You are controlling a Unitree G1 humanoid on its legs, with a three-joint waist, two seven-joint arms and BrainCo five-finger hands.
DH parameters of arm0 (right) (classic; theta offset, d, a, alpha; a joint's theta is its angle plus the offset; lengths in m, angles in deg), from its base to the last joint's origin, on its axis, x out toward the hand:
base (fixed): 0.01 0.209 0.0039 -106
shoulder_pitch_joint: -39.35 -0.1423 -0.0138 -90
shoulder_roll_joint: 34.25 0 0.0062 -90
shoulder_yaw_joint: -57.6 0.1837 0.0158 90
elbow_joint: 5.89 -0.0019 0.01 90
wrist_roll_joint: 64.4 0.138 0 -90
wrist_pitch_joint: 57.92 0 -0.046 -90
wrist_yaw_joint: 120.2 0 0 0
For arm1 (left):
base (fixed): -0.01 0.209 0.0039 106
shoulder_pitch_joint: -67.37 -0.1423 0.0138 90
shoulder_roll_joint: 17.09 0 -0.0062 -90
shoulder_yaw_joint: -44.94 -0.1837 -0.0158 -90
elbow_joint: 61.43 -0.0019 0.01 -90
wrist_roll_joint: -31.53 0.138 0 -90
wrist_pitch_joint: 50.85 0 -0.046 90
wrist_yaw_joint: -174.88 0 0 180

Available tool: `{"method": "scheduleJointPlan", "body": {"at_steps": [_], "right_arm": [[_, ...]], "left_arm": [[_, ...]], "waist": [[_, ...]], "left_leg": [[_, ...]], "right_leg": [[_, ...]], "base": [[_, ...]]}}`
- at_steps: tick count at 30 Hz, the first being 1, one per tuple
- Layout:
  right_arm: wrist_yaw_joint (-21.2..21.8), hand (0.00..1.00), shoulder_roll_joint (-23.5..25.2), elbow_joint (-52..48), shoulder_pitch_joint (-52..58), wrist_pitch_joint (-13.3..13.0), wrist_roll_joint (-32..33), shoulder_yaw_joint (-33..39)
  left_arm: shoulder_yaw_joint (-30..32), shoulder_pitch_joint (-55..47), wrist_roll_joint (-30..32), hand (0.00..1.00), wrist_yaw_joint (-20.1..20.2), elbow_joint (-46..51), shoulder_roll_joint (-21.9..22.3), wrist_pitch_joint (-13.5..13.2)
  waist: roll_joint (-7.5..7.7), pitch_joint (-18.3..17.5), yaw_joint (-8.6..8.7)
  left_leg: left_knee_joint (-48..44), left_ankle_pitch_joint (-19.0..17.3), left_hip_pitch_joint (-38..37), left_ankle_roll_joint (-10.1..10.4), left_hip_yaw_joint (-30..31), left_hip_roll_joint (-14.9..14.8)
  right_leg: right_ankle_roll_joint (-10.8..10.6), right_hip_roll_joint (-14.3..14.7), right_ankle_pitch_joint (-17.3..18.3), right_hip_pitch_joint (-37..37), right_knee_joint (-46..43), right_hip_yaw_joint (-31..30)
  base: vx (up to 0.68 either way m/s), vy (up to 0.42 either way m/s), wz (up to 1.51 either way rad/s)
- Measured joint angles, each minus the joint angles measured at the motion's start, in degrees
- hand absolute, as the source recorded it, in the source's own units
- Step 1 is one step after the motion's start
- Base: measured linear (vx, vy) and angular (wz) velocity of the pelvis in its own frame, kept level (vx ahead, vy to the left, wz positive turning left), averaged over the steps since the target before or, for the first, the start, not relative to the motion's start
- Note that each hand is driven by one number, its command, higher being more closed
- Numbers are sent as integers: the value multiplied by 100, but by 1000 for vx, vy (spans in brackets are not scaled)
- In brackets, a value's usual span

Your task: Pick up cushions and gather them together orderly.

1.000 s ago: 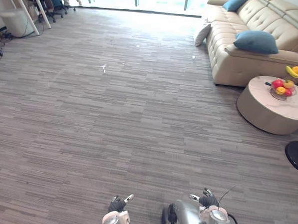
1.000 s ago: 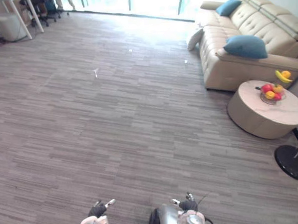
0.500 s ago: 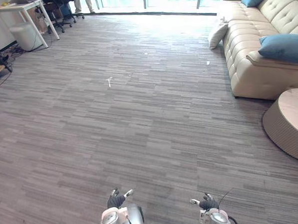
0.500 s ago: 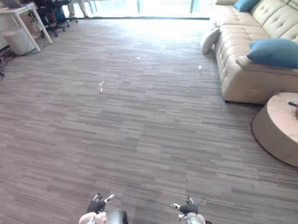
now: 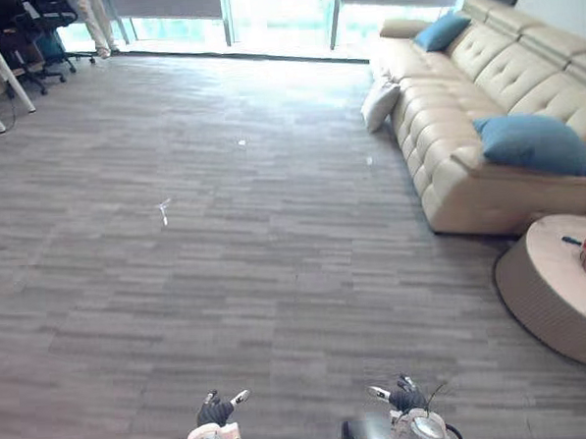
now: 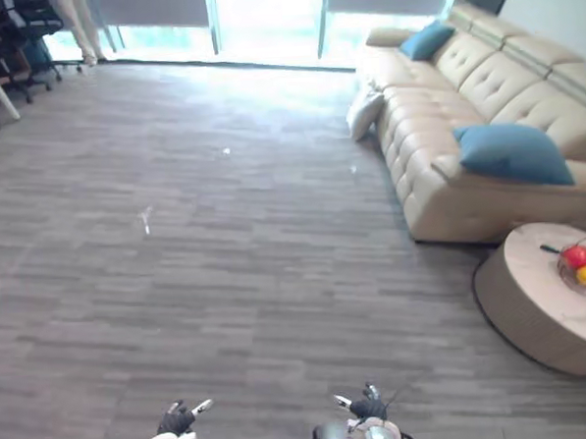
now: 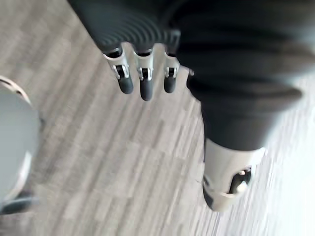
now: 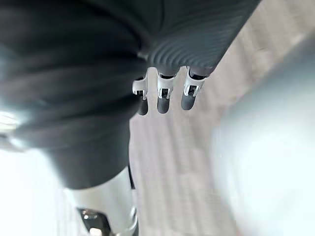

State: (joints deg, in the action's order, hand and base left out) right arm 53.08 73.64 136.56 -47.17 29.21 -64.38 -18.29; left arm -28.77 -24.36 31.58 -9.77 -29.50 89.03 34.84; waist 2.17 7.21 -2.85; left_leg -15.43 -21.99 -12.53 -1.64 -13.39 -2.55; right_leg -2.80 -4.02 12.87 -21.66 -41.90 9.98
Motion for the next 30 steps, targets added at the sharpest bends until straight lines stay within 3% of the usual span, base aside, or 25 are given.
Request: {"method": "scheduleJointPlan", "body": {"at_steps": [2,3,4,5,6,7,8,9,11,12,13,15,16,18,19,20,21,22,23,24,26,28,30], "right_arm": [[-7,0,-83,54,11,23,-3,166],[7,0,-153,75,6,48,69,184],[6,0,-199,74,-2,55,53,108],[16,0,-265,72,-45,62,6,107],[24,0,-274,75,-61,66,-5,108],[48,0,-315,68,-81,78,-20,117],[44,0,-390,69,-132,136,-11,109],[28,0,-427,125,-142,187,-3,105],[-1,0,-376,241,-150,192,2,-16],[-11,0,-333,242,-150,204,8,-123],[-14,0,-291,245,-130,201,10,-127],[-16,0,-192,241,-149,202,13,-114],[-18,0,-163,239,-154,216,15,-113],[-23,0,-114,238,-159,213,12,-110],[-25,0,-79,242,-181,196,10,-156],[-41,0,-12,258,-168,207,9,-262],[-50,0,41,256,-139,216,8,-294],[-55,0,91,265,-54,221,3,-300],[-45,0,177,251,-29,225,-8,-311],[-41,0,214,254,-17,231,-11,-314],[-37,0,153,237,-1,194,-25,-297],[-11,0,138,210,1,166,-95,-301],[-2,0,101,85,8,120,-140,-298]], "left_arm": [[-55,51,104,0,7,-63,104,-1],[-57,46,123,0,15,-109,159,3],[-113,-3,181,0,29,-123,232,3],[-204,4,229,0,41,-133,278,3],[-208,29,261,0,65,-121,324,2],[-213,80,280,0,112,-110,342,3],[-141,82,318,0,125,-104,344,14],[-91,30,318,0,122,-61,333,14],[-43,-59,317,0,105,163,273,4],[-55,-118,318,0,107,316,231,-14],[-54,-132,313,0,107,387,239,-32],[-46,-128,312,0,106,513,242,-39],[-39,-131,311,0,110,557,254,-40],[-44,-143,234,0,102,585,273,-93],[-43,-238,185,0,93,639,256,-144],[-15,-325,96,0,88,681,190,-157],[14,-353,76,0,96,714,146,-166],[18,-329,78,0,87,762,113,-152],[17,-328,86,0,82,759,73,-156],[8,-322,90,0,77,718,28,-154],[9,-198,94,0,19,498,-74,-121],[5,-167,95,0,-23,334,-116,-33],[-68,-176,83,0,-24,281,-85,-24]], "waist": [[-41,-8,98],[-101,2,191],[-208,-29,322],[-384,-79,330],[-442,-69,303],[-528,-21,283],[-683,46,251],[-792,109,208],[-634,192,156],[-516,170,113],[-497,145,71],[-489,145,-30],[-508,162,-53],[-452,187,-115],[-446,167,-146],[-386,133,-172],[-319,71,-183],[-156,26,-202],[-48,3,-287],[29,-12,-311],[119,58,-218],[125,83,-186],[50,69,-135]], "left_leg": [[422,-85,-483,91,167,6],[594,-101,-749,64,316,-20],[511,-84,-878,71,558,-157],[-71,-39,-700,140,768,-315],[-702,62,-438,262,864,-386],[-1724,399,-30,376,1021,-457],[-3250,1176,598,626,1228,-613],[-4409,1169,1051,679,1115,-873],[-4939,1073,1503,692,861,-1009],[-4917,939,1904,625,705,-1022],[-4803,864,2167,614,613,-1049],[-4025,656,2762,533,369,-1075],[-3189,594,3075,451,258,-997],[-1701,847,3247,520,180,-733],[-816,1172,3367,565,222,-610],[-920,1806,3447,431,257,-557],[-1018,1927,3457,396,213,-463],[-1306,1670,3479,304,91,-399],[-1402,1458,3320,141,-105,-337],[-1372,1306,3138,116,-181,-247],[-1290,875,2520,51,-173,-7],[-1092,583,1791,11,-167,153],[-661,235,975,-93,-107,164]], "right_leg": [[192,155,-449,-133,1604,47],[332,215,-782,-128,1779,-16],[715,278,-1074,-103,1455,-29],[780,333,-684,-99,1111,144],[808,361,-479,-59,988,196],[846,438,-258,98,956,202],[913,593,-94,526,1157,172],[987,824,-39,1158,1542,62],[1023,877,-17,1994,2064,-129],[1026,859,-15,2489,2478,-287],[1024,850,-15,2687,2713,-358],[908,785,42,3169,3169,-507],[852,707,90,3459,3357,-587],[694,500,257,3791,3552,-726],[578,391,540,3930,3627,-877],[493,267,755,4036,3598,-1020],[467,151,809,4089,3587,-1098],[419,1,776,4021,3292,-1216],[184,-161,644,3720,2495,-1431],[1,-210,515,3466,1824,-1573],[-442,-256,-368,2555,-600,-1713],[-524,-236,-279,1922,-1840,-1617],[-243,-94,120,1140,-1940,-1119]], "base": [[679,-96,48],[912,-151,79],[828,-177,69],[835,-190,45],[816,-224,16],[770,-181,-5],[908,-169,-31],[748,-89,-43],[642,-63,-34],[648,-61,-31],[698,-38,-50],[486,45,-46],[585,134,-33],[600,209,-44],[636,330,-68],[668,358,-67],[677,309,-49],[703,304,-47],[700,306,-48],[648,345,-31],[595,301,7],[560,185,16],[606,130,15]]}}
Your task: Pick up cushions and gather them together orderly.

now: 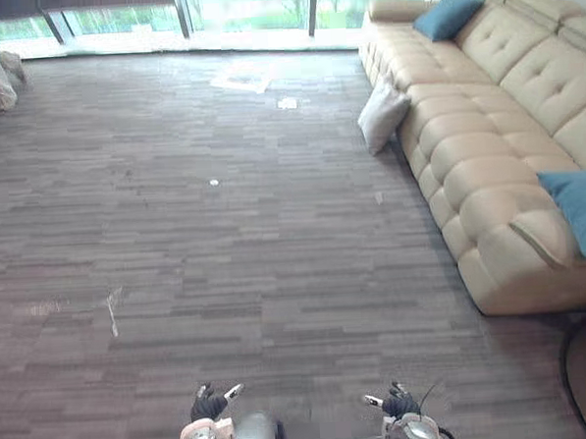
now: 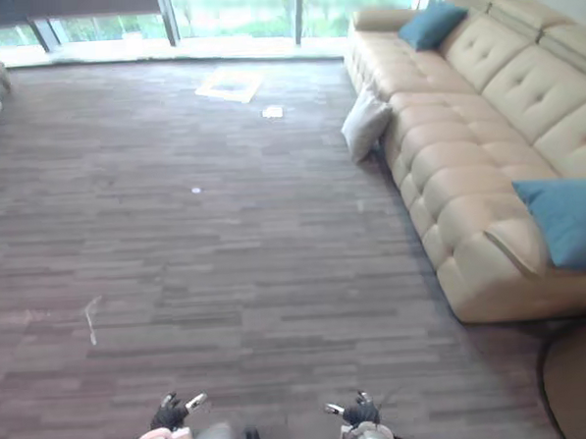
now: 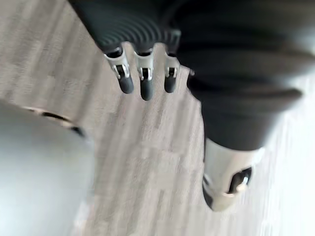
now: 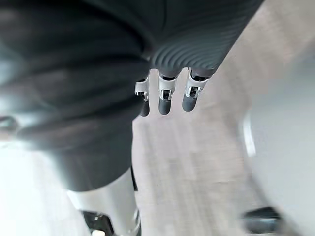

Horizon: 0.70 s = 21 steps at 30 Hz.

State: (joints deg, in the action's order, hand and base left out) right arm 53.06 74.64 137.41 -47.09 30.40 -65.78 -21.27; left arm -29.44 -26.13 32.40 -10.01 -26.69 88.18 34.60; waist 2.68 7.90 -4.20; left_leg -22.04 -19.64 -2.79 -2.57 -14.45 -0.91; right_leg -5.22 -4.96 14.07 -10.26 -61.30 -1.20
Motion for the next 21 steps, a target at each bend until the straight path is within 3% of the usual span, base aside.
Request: {"method": "scheduleJointPlan", "body": {"at_steps": [2,4,6,8,9,10,11,12,13,14,17,19,21], "right_arm": [[-5,0,-34,-90,-46,-40,1,-2],[-5,0,-129,-75,-73,-56,9,4],[-11,0,-217,-70,-89,-50,12,5],[-10,0,-307,-35,-80,-40,9,-60],[-8,0,-432,20,-81,2,9,-54],[-11,0,-469,11,-87,10,9,-34],[-7,0,-519,1,-89,18,10,-33],[-5,0,-555,-14,-89,29,10,-33],[-23,0,-635,5,-111,58,20,-35],[-43,0,-624,49,-121,96,29,-29],[-52,0,-450,129,-115,92,69,-76],[-56,0,-338,159,-117,102,148,-70],[-62,0,-283,156,-123,127,149,-64]], "left_arm": [[-26,17,3,0,-2,-107,-22,1],[-46,61,6,0,-3,-209,-14,26],[-151,81,19,0,9,-235,45,23],[-155,56,30,0,14,-281,163,25],[-168,49,42,0,19,-288,276,22],[-158,53,71,0,26,-273,328,17],[-118,154,78,0,27,-267,376,22],[-82,166,81,0,25,-265,410,29],[-44,98,85,0,21,-255,425,30],[49,37,109,0,11,-169,420,28],[75,-100,112,0,6,124,272,2],[78,-199,75,0,6,315,260,-26],[85,-195,6,0,10,424,274,-37]], "waist": [[-17,26,113],[-34,27,139],[-94,25,243],[-228,-41,391],[-413,-127,402],[-465,-112,385],[-564,-66,401],[-641,-48,398],[-785,-11,344],[-825,45,303],[-587,62,122],[-536,46,61],[-485,85,6]], "left_leg": [[263,-129,-469,22,79,-31],[592,-224,-962,107,107,-40],[1051,-371,-1544,325,291,-40],[1047,-380,-1754,344,617,-154],[733,-321,-1693,431,858,-351],[150,-167,-1492,471,1012,-364],[-1106,319,-963,455,1182,-381],[-1804,737,-674,495,1244,-421],[-3160,1321,-41,649,1255,-626],[-4048,1106,390,581,1116,-823],[-4249,683,1349,557,827,-903],[-3252,470,2062,552,574,-967],[-1899,508,2388,516,386,-817]], "right_leg": [[175,77,207,-587,654,480],[274,158,103,-934,1891,868],[548,413,-531,-1096,3618,940],[932,516,-1190,-1028,3449,887],[1003,534,-884,-1005,3118,1036],[986,529,-622,-947,2924,1092],[976,543,-357,-741,2878,1131],[1001,595,-283,-538,3009,1112],[1080,750,-179,-48,3400,1019],[1151,884,-97,535,3741,874],[1137,839,59,1584,4506,539],[1036,786,145,2124,4976,367],[933,591,277,2557,5205,186]], "base": [[480,47,25],[674,23,23],[730,-30,56],[728,-74,73],[793,-110,57],[903,-167,48],[577,-142,23],[858,-131,-5],[842,-53,-39],[701,-12,-47],[636,-13,-57],[622,51,-45],[584,140,-40]]}}
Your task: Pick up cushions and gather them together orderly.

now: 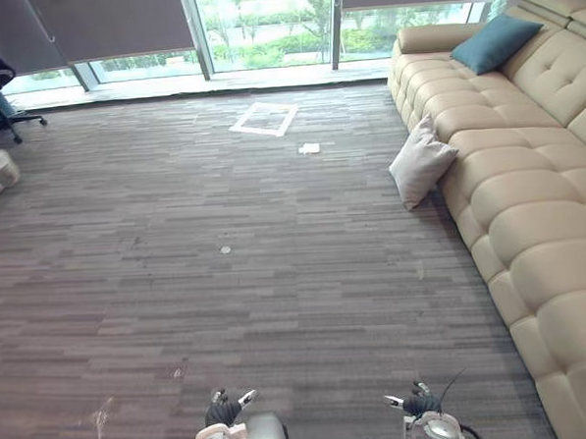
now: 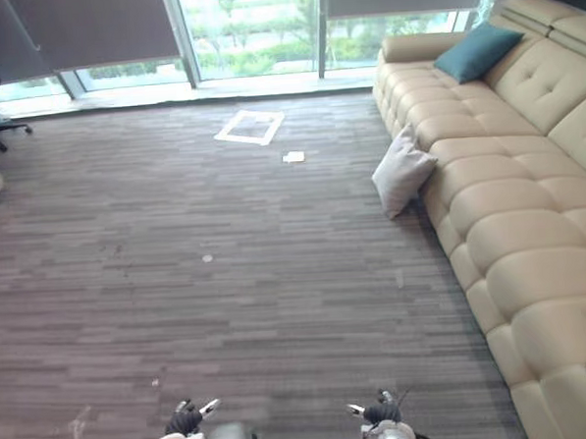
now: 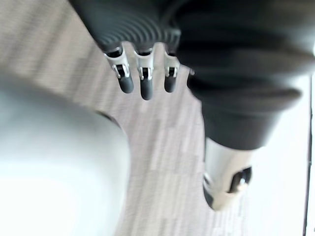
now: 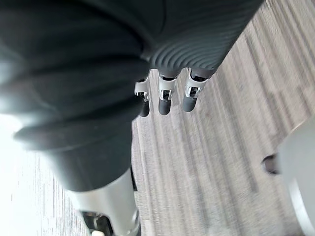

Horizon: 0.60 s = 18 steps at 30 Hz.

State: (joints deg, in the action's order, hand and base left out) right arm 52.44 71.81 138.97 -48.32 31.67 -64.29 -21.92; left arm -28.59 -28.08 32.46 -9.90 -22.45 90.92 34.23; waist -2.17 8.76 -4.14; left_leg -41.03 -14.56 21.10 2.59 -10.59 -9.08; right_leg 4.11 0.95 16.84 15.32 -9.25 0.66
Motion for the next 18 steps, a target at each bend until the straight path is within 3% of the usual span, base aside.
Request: {"method": "scheduleJointPlan", "body": {"at_steps": [2,3,4,5,6,7,8,9,10,11,13,14,15,17,18], "right_arm": [[1,0,36,8,4,-3,-6,-41],[1,0,47,9,10,-3,-9,-71],[0,0,136,14,72,4,-11,-94],[-1,0,279,6,144,-2,-13,-113],[7,0,338,3,203,-4,-14,-182],[16,0,338,4,218,-4,-26,-196],[15,0,336,1,225,-4,-24,-197],[27,0,315,-31,217,-34,-29,-169],[27,0,304,-48,212,-50,-29,-169],[36,0,257,-161,240,-89,-30,-173],[45,0,226,-265,237,-142,-31,-173],[46,0,221,-340,224,-189,-50,-163],[44,0,220,-384,227,-190,-67,-157],[47,0,179,-423,166,-215,-137,-44],[46,0,176,-421,167,-215,-140,-34]], "left_arm": [[-13,-20,-34,0,-20,60,56,-104],[-10,-33,-80,0,-23,98,65,-116],[-20,-34,-94,0,-9,84,29,-109],[-8,-48,-97,0,-6,58,-109,-99],[-1,-39,-98,0,-9,51,-186,-101],[-11,-19,-93,0,-17,22,-220,-96],[-14,3,-90,0,-25,-33,-239,-94],[-11,127,-89,0,-74,-258,-293,-45],[-11,135,-89,0,-82,-300,-293,-36],[-60,153,-87,0,-103,-402,-279,5],[-180,160,-63,0,-121,-443,-259,32],[-191,172,14,0,-121,-478,-261,34],[-192,172,17,0,-119,-492,-268,40],[-238,190,45,0,-114,-601,-303,65],[-244,193,51,0,-111,-600,-303,65]], "waist": [[-5,-6,-96],[-7,-8,-135],[101,-148,-213],[374,-300,-200],[563,-332,-206],[613,-309,-207],[633,-307,-191],[619,-244,-133],[612,-232,-123],[511,-149,-71],[419,-153,-47],[422,-150,-4],[429,-145,13],[446,-83,146],[450,-83,148]], "left_leg": [[1786,529,90,50,-8,210],[1905,831,114,20,-22,197],[1721,1229,65,-96,-134,257],[1587,1097,20,-283,-326,365],[1458,857,-125,-411,-461,490],[1375,678,-263,-469,-533,555],[1361,567,-362,-506,-561,593],[1427,228,-909,-515,-583,782],[1451,170,-1063,-513,-583,800],[1678,35,-1645,-499,-599,877],[2098,-153,-2248,-491,-619,887],[2280,-315,-2569,-438,-609,878],[2328,-368,-2652,-402,-609,879],[2740,-528,-3394,-299,-569,937],[2774,-541,-3430,-292,-553,949]], "right_leg": [[-42,-179,127,310,70,-325],[-22,-200,163,403,65,-462],[-30,-324,173,443,-93,-683],[-94,-559,138,229,-606,-845],[-363,-702,-17,-80,-1393,-1016],[-701,-725,-265,-373,-2129,-1136],[-888,-730,-475,-560,-2577,-1185],[-1363,-704,-819,-1267,-4356,-1147],[-1369,-697,-805,-1363,-4601,-1119],[-1371,-665,-687,-1762,-5218,-879],[-1135,-616,-386,-2450,-5295,-282],[-937,-586,-238,-2956,-5001,178],[-897,-581,-212,-3105,-4861,326],[-685,-409,-355,-3495,-2843,1058],[-667,-400,-386,-3509,-2704,1064]], "base": [[642,257,-71],[661,345,-95],[698,380,-83],[844,446,-80],[850,440,-50],[565,290,-31],[649,362,-16],[470,268,-6],[770,407,-6],[592,275,-7],[492,198,-8],[246,77,-5],[431,94,-3],[467,73,10],[558,36,44]]}}
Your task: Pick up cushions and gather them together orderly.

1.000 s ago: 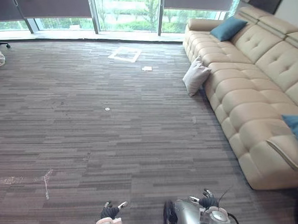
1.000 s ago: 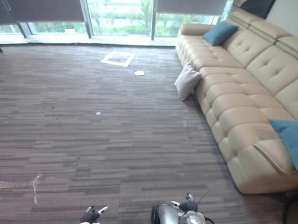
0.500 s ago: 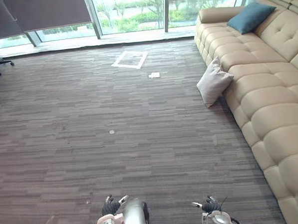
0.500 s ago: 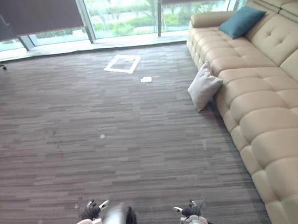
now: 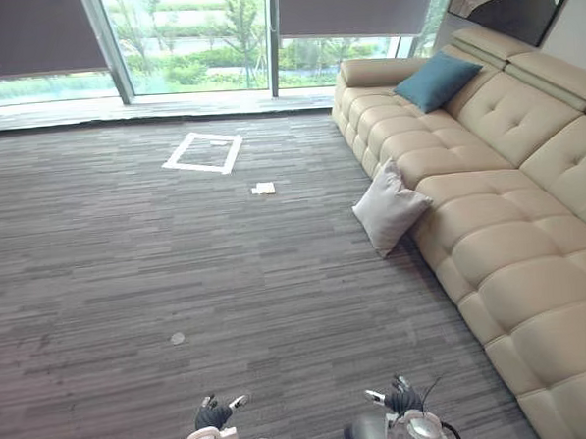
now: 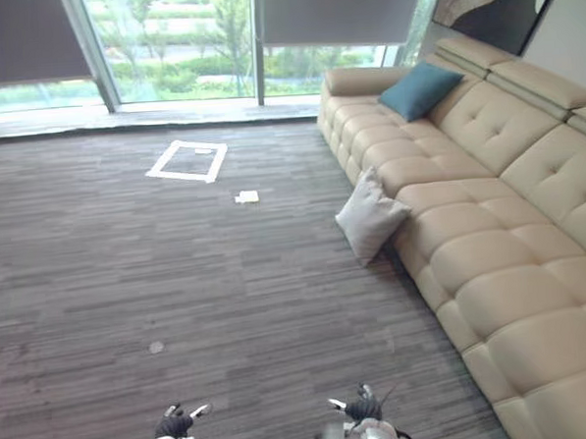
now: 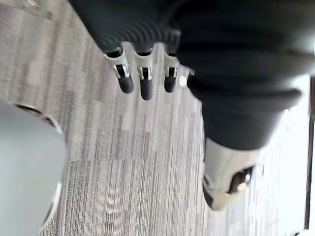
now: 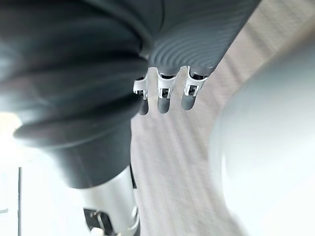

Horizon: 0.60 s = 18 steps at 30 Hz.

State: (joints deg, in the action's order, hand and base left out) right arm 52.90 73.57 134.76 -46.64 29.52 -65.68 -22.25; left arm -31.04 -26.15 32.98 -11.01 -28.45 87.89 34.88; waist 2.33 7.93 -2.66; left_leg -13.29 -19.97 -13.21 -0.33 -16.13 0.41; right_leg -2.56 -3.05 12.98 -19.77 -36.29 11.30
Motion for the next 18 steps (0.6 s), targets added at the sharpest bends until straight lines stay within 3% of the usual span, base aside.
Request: {"method": "scheduleJointPlan", "body": {"at_steps": [1,2,3,4,5,6,7,8,9,10,12,14,17,18], "right_arm": [[-1,0,-32,15,5,5,-2,72],[-2,0,-139,25,20,23,-2,59],[-1,0,-177,38,34,36,-4,28],[13,0,-194,82,72,59,19,42],[10,0,-257,120,39,88,-15,33],[11,0,-286,122,32,90,-18,30],[17,0,-378,142,-7,103,-24,32],[-3,0,-431,237,-90,136,-25,36],[-10,0,-431,272,-108,149,-20,37],[-23,0,-383,322,-110,174,18,25],[-28,0,-270,336,-78,195,28,15],[-38,0,-172,342,-119,202,140,-15],[-51,0,-114,350,-133,210,140,-17],[-52,0,-73,344,-113,208,140,-17]], "left_arm": [[-23,52,76,0,41,-3,17,0],[-22,40,89,0,76,-3,92,0],[-22,18,117,0,86,-3,117,0],[-19,10,189,0,107,-9,163,0],[5,6,194,0,112,-12,232,8],[28,16,194,0,113,-6,263,8],[90,27,193,0,111,45,326,5],[147,-4,191,0,112,60,353,6],[181,-2,189,0,112,70,349,7],[195,2,183,0,108,142,295,8],[165,-2,176,0,110,282,205,-15],[87,-37,164,0,105,393,208,-43],[75,-68,36,0,102,468,237,-120],[52,-79,-51,0,98,474,238,-172]], "waist": [[20,3,63],[-36,-22,161],[-63,-48,193],[-87,-89,268],[-270,-136,270],[-304,-146,264],[-514,-124,211],[-621,-78,176],[-627,-56,176],[-521,24,155],[-325,69,32],[-315,64,-112],[-333,85,-138],[-329,68,-190]], "left_leg": [[211,-108,-251,48,178,111],[316,-234,-452,151,395,106],[329,-278,-513,218,469,83],[52,-315,-593,283,737,7],[-969,-285,-214,330,909,-226],[-1418,-226,-8,420,942,-298],[-3166,306,793,642,1091,-570],[-4262,497,1262,670,1102,-838],[-4523,496,1370,661,1065,-921],[-4912,439,1701,563,1009,-1050],[-4764,336,2183,407,876,-1084],[-3787,247,2998,435,883,-1041],[-2372,366,3424,446,1096,-786],[-1532,689,3512,512,1213,-665]], "right_leg": [[170,56,-257,-112,689,-83],[448,97,-425,-129,726,-134],[525,122,-467,-90,725,-128],[749,183,-690,24,600,-134],[790,252,-422,173,575,-16],[790,290,-345,233,587,19],[894,477,-146,531,767,19],[985,680,-35,908,985,-72],[998,735,0,1071,1085,-110],[1031,803,61,1699,1450,-272],[1043,789,69,2357,1954,-559],[972,739,120,2907,2452,-976],[805,568,278,3285,2625,-1370],[650,427,494,3506,2659,-1675]], "base": [[621,-13,75],[765,-37,87],[737,-97,105],[748,-153,82],[753,-167,72],[715,-195,17],[855,-185,-27],[851,-165,-39],[825,-126,-51],[658,-96,-47],[601,-75,-64],[516,36,-91],[553,189,-88],[543,271,-94]]}}
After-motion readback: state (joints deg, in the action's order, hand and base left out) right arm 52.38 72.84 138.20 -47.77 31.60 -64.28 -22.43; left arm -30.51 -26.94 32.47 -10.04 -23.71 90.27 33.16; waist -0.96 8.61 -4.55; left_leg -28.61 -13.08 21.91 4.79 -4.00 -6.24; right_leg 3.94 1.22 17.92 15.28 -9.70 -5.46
